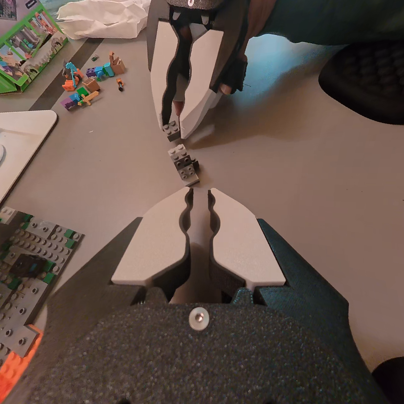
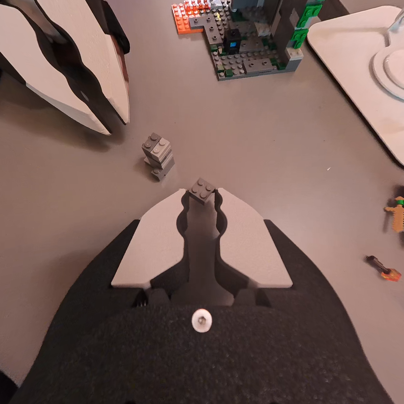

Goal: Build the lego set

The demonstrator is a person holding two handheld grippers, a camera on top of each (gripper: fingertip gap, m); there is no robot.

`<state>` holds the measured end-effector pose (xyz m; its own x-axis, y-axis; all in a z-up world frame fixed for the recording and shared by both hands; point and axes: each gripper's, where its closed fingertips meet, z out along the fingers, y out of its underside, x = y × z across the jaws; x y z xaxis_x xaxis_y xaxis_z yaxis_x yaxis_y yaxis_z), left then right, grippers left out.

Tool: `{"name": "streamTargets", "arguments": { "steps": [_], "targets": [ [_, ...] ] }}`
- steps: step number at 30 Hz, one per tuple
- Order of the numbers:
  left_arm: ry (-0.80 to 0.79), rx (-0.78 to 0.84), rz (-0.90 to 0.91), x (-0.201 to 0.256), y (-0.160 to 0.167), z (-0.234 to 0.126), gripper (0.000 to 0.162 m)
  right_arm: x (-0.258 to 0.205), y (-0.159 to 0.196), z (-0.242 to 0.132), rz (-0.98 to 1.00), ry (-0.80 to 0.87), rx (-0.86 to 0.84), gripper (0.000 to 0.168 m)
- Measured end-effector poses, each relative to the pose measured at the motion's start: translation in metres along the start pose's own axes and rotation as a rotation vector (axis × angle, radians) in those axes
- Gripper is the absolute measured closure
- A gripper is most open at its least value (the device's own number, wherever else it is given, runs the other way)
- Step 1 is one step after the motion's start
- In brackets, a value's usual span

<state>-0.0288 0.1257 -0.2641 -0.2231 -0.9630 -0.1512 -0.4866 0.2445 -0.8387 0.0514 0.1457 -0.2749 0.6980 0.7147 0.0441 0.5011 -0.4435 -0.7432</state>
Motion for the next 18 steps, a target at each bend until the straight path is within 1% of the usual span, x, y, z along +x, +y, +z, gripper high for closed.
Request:
{"name": "streamTargets", "arguments": {
  "steps": [7,13,18],
  "targets": [
    [0.000,0.000,-0.002,0.000,0.000,0.000,0.150,0.000,0.002,0.000,-0.015,0.003,-0.007,0.146],
    [0.000,-0.001,-0.004,0.000,0.000,0.000,0.149,-0.001,0.000,-0.002,-0.029,0.003,-0.001,0.142],
    [-0.008,-0.006,-0.010,-0.001,0.001,0.001,0.149,-0.007,-0.020,-0.013,-0.092,-0.028,0.051,0.140]
  ]
}}
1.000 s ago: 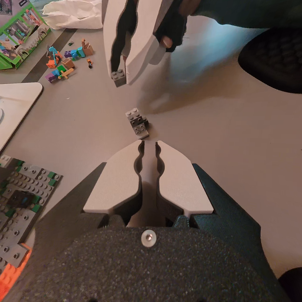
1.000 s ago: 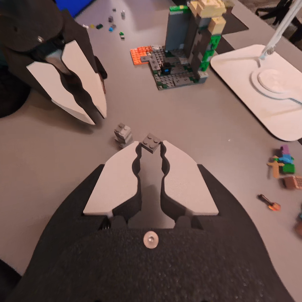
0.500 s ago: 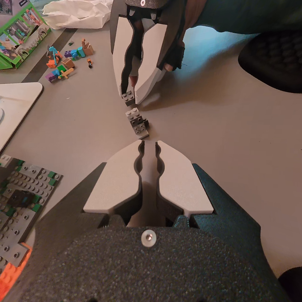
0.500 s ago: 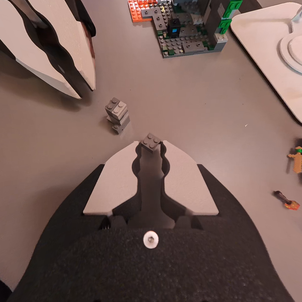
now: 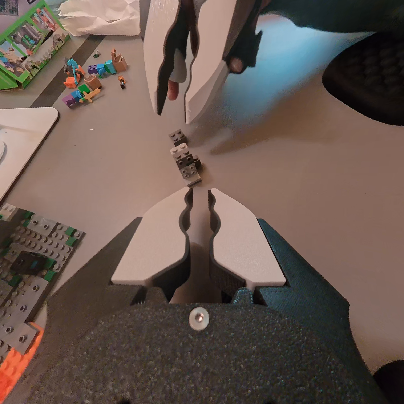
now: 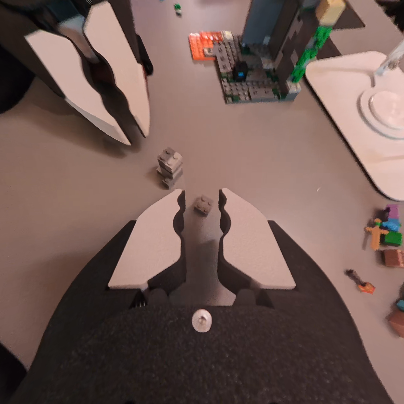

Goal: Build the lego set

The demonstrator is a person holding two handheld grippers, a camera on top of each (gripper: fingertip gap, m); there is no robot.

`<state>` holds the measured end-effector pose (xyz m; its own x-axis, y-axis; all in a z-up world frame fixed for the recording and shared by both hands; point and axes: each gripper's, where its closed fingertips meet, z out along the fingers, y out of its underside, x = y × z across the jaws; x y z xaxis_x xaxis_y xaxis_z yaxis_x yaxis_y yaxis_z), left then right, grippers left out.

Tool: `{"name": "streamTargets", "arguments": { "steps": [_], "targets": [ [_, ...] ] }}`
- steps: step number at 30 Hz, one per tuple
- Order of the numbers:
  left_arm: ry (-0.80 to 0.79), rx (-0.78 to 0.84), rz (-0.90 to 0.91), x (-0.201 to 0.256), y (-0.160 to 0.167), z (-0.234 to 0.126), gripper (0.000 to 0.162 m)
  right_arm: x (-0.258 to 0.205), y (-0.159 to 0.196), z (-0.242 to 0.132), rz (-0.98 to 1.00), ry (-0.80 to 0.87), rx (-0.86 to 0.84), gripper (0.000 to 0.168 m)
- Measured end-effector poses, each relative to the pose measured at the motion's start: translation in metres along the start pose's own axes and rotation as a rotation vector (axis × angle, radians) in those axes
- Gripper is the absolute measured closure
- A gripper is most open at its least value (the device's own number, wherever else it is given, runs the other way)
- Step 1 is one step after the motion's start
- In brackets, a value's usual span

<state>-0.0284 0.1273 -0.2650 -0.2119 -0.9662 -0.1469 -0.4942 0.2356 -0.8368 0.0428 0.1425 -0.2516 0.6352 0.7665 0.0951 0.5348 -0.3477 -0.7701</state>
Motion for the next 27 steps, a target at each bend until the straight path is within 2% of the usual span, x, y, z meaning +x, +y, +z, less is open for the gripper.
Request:
{"name": "streamTargets", "arguments": {
  "steps": [3,7,10,14,17,20,24,27],
  "targets": [
    [-0.047,-0.029,-0.038,-0.009,0.003,0.003,0.148,-0.013,-0.013,0.001,-0.114,-0.082,-0.036,0.139],
    [-0.064,-0.082,-0.170,-0.016,0.006,0.011,0.145,-0.025,-0.016,0.010,-0.312,-0.171,-0.177,0.138],
    [-0.040,-0.122,-0.236,-0.010,0.005,0.021,0.136,-0.028,-0.022,0.016,-0.422,-0.220,-0.233,0.136],
    [-0.070,-0.155,-0.225,-0.010,0.002,0.032,0.126,-0.030,-0.019,0.024,-0.536,-0.296,-0.297,0.136],
    [-0.097,-0.158,-0.206,-0.014,0.000,0.039,0.125,-0.033,-0.016,0.030,-0.566,-0.358,-0.299,0.139],
    [-0.120,-0.160,-0.156,-0.017,-0.002,0.043,0.132,-0.032,-0.015,0.030,-0.554,-0.376,-0.275,0.150],
    [-0.097,-0.144,-0.100,-0.013,-0.005,0.045,0.144,-0.032,-0.014,0.025,-0.489,-0.390,-0.215,0.152],
    [-0.074,-0.137,-0.050,-0.007,-0.008,0.047,0.144,-0.036,-0.012,0.020,-0.418,-0.424,-0.187,0.152]
  ]
}}
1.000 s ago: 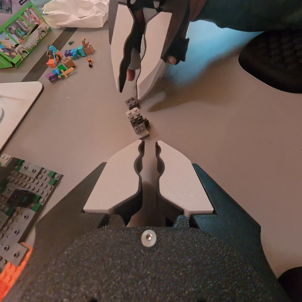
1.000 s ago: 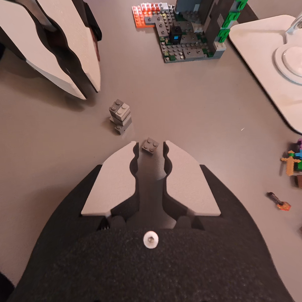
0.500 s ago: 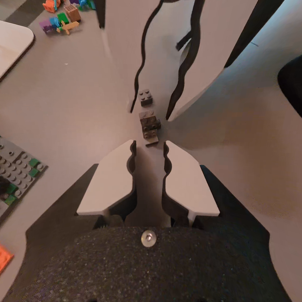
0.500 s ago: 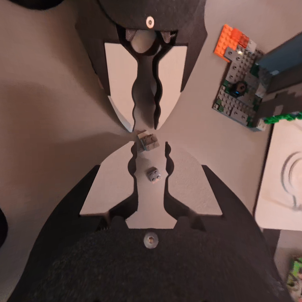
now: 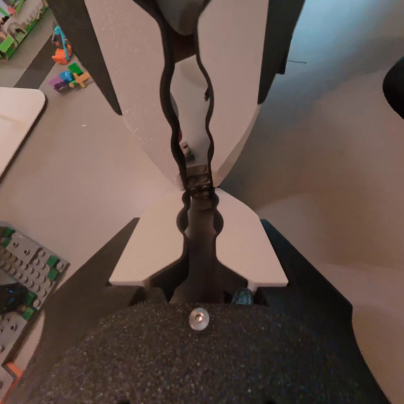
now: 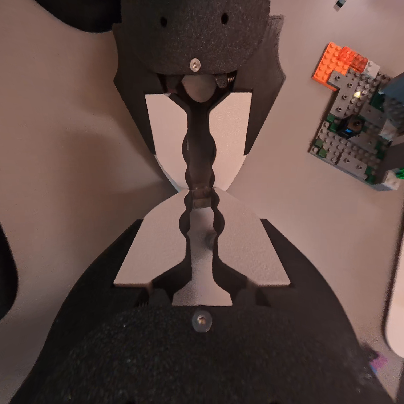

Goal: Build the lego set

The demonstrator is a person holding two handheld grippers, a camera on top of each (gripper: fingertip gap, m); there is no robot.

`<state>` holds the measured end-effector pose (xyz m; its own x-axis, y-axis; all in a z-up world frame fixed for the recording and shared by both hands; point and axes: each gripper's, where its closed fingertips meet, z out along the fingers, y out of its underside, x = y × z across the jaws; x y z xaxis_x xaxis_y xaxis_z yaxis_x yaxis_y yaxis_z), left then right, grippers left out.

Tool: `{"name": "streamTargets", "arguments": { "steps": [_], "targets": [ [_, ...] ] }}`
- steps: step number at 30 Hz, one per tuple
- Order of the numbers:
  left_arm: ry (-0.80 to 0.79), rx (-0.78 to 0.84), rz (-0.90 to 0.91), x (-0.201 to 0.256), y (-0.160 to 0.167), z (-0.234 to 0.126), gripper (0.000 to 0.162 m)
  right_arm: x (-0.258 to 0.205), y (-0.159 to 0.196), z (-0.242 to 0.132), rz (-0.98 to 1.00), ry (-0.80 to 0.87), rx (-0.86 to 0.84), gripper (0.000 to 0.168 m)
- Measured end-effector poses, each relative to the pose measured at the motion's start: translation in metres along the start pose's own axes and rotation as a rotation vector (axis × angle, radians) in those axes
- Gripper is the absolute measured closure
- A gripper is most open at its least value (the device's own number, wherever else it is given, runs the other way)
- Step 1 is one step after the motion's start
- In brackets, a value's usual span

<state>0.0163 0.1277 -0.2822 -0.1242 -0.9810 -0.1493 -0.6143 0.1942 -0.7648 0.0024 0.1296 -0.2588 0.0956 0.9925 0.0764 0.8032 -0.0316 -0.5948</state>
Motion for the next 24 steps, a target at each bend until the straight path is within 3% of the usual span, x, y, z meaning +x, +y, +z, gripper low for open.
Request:
{"name": "streamTargets", "arguments": {
  "steps": [8,13,18,24],
  "targets": [
    [0.027,-0.017,0.124,0.013,-0.002,0.001,0.145,-0.016,-0.001,-0.006,0.250,-0.176,0.143,0.153],
    [0.074,-0.008,0.095,0.017,-0.001,-0.001,0.145,-0.022,-0.011,-0.009,0.334,-0.262,0.233,0.153],
    [0.079,-0.010,0.053,0.016,0.001,-0.003,0.145,-0.001,-0.010,-0.021,0.330,-0.145,0.273,0.153],
    [0.047,-0.042,-0.026,0.010,0.006,-0.007,0.145,0.004,0.018,-0.011,0.133,0.015,0.032,0.152]
  ]
}}
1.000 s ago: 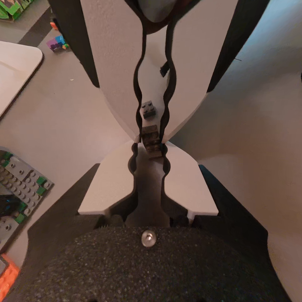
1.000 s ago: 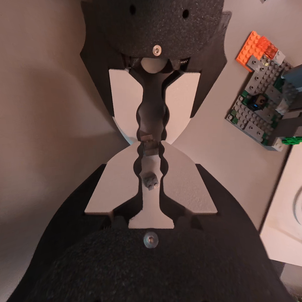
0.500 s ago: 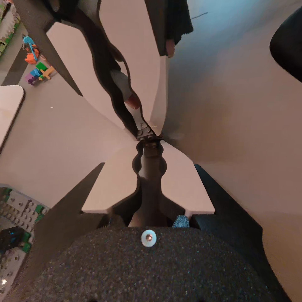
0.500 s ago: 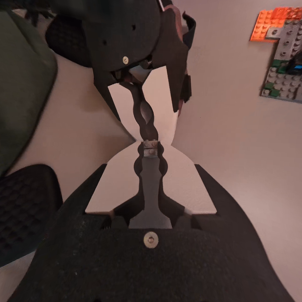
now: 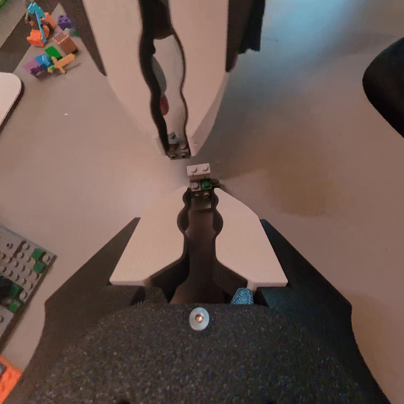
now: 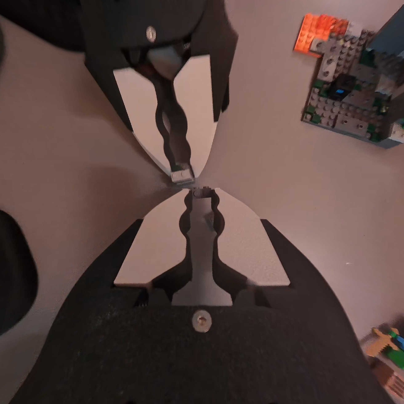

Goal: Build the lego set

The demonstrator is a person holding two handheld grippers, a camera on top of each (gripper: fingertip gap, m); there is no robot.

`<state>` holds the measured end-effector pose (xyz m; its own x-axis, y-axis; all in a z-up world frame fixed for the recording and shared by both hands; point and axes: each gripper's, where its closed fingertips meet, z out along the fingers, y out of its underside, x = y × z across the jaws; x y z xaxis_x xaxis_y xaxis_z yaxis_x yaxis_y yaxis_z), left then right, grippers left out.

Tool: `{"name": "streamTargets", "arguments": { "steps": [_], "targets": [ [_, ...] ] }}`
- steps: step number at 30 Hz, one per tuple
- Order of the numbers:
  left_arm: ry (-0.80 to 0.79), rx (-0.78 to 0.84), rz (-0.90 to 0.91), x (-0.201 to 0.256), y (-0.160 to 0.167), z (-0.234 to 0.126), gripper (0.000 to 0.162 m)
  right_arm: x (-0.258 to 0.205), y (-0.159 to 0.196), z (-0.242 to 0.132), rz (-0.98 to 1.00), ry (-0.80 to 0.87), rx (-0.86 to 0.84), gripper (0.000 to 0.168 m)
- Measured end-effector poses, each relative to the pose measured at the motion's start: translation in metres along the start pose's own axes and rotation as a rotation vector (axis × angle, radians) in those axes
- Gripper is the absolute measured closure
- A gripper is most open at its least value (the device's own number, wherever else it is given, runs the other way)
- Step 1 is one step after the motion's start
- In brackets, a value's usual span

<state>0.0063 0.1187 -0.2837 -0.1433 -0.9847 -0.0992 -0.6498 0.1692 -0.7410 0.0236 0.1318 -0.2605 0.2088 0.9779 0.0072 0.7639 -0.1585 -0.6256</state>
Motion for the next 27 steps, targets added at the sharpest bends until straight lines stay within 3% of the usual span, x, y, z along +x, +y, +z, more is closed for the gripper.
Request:
{"name": "streamTargets", "arguments": {
  "steps": [6,17,20,23,27],
  "targets": [
    [-0.084,-0.033,-0.125,-0.012,0.008,-0.007,0.145,0.003,0.013,0.021,-0.125,0.039,-0.148,0.152],
    [-0.091,-0.027,-0.111,-0.013,0.010,-0.008,0.145,0.001,-0.013,0.015,-0.151,0.038,-0.083,0.138],
    [-0.093,-0.028,-0.103,-0.013,0.009,-0.008,0.145,-0.003,-0.022,0.020,-0.187,0.030,-0.081,0.139],
    [-0.094,-0.034,-0.088,-0.012,0.010,-0.008,0.145,-0.005,-0.026,0.023,-0.219,0.020,-0.081,0.152],
    [-0.063,-0.037,-0.081,-0.007,0.009,-0.008,0.145,-0.011,-0.024,0.022,-0.120,-0.096,-0.056,0.152]
  ]
}}
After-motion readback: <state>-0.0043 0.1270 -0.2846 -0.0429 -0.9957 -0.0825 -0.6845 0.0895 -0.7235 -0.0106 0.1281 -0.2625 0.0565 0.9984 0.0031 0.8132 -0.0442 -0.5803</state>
